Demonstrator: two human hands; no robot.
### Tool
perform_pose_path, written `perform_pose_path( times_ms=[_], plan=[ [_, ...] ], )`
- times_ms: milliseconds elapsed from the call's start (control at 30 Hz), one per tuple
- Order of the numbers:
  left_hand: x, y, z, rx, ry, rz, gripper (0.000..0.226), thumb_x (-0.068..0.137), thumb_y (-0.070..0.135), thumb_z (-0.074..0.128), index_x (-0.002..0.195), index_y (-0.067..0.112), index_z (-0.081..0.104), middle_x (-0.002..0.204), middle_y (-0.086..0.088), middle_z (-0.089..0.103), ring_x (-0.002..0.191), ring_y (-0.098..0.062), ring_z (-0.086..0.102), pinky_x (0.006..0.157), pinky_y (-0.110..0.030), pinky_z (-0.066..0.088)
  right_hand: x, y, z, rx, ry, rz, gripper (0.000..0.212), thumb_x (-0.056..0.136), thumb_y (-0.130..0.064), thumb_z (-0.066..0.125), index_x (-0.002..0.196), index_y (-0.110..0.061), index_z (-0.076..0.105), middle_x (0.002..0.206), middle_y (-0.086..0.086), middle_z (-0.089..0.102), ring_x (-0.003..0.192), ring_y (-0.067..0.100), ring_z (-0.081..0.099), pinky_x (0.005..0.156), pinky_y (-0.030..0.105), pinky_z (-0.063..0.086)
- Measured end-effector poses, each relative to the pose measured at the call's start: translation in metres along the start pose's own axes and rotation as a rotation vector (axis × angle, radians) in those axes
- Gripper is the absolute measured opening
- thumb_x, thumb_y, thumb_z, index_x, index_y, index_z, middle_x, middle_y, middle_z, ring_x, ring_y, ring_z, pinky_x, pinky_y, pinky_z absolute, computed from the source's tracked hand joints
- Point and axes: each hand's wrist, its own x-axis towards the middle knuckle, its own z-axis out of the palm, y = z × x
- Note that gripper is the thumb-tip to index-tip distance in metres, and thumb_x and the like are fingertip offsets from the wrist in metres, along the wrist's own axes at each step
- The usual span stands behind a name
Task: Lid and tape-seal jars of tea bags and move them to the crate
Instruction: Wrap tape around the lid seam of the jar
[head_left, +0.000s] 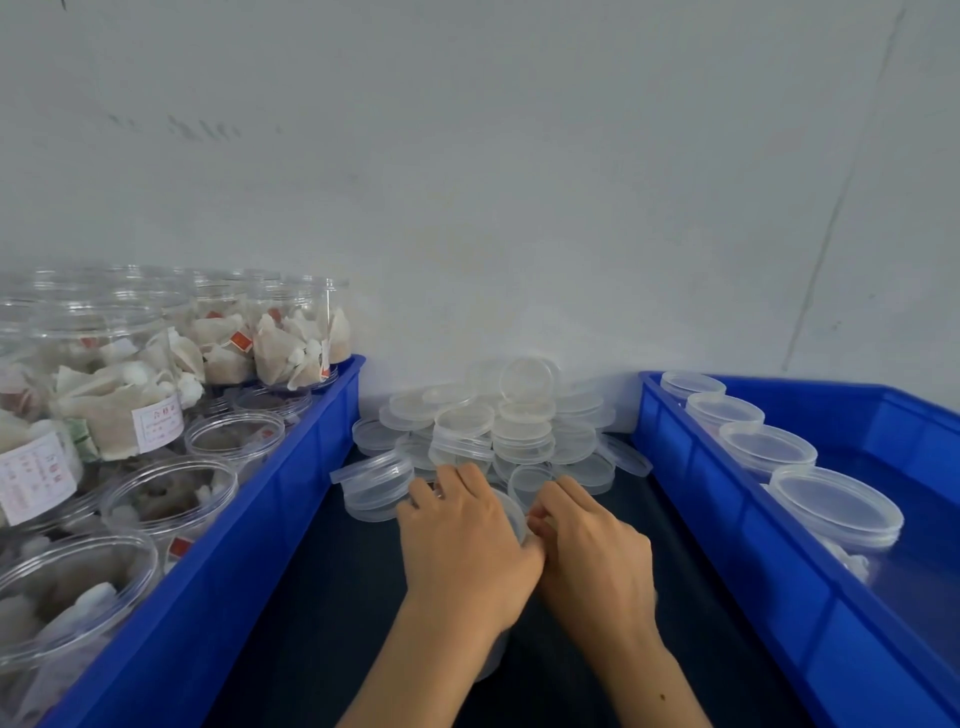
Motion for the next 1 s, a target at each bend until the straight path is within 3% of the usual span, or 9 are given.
perform_pose_path(
  times_ms=[300,567,733,900,1000],
  plan=[
    [0.001,-0.002,-0.002,0.018,-0.02,0.029,0.066,0.089,0.062,0.042,0.129,0.011,0.034,0.129,-0.007,0.044,0.116,-0.028,0.043,0.095,-0.038,0.036,0.011,0.005,0.004,-0.027,-0.028,0.002,0.017,0.095,-0.021,0.049,0.078,-0.027,0.047,0.079,-0.011,0.05,0.061,0.014,0.051,0.049,0.02,0.027],
    [0.002,-0.002,-0.003,0.028,-0.042,0.036,0.067,0.088,0.06,0.043,0.131,0.009,0.034,0.131,-0.009,0.044,0.117,-0.028,0.043,0.096,-0.038,0.036,0.025,0.01,0.007,-0.005,-0.022,-0.024,0.023,0.093,-0.02,0.055,0.074,-0.028,0.044,0.077,-0.016,0.049,0.065,0.008,0.053,0.057,0.023,0.04],
    [0.001,-0.001,-0.006,0.041,-0.059,0.033,0.067,0.089,0.059,0.043,0.131,0.007,0.035,0.13,-0.01,0.044,0.116,-0.029,0.043,0.096,-0.039,0.037,0.032,0.012,0.014,-0.014,-0.032,-0.007,0.021,0.089,-0.017,0.057,0.075,-0.028,0.046,0.077,-0.016,0.049,0.065,0.005,0.049,0.051,0.016,0.028],
    [0.002,0.001,-0.006,0.033,-0.068,0.026,0.068,0.089,0.058,0.044,0.133,0.007,0.034,0.132,-0.013,0.043,0.118,-0.031,0.043,0.098,-0.04,0.037,0.04,0.012,0.018,-0.044,-0.061,0.007,0.015,0.087,-0.016,0.058,0.079,-0.026,0.05,0.078,-0.013,0.049,0.066,0.009,0.055,0.055,0.021,0.036],
    [0.003,0.0,-0.007,0.036,-0.066,0.019,0.071,0.089,0.058,0.044,0.135,0.005,0.034,0.133,-0.014,0.043,0.118,-0.031,0.043,0.097,-0.04,0.036,0.042,0.011,0.018,-0.047,-0.057,0.008,0.016,0.085,-0.015,0.058,0.079,-0.026,0.05,0.08,-0.012,0.052,0.065,0.009,0.055,0.051,0.018,0.032]
  ],
)
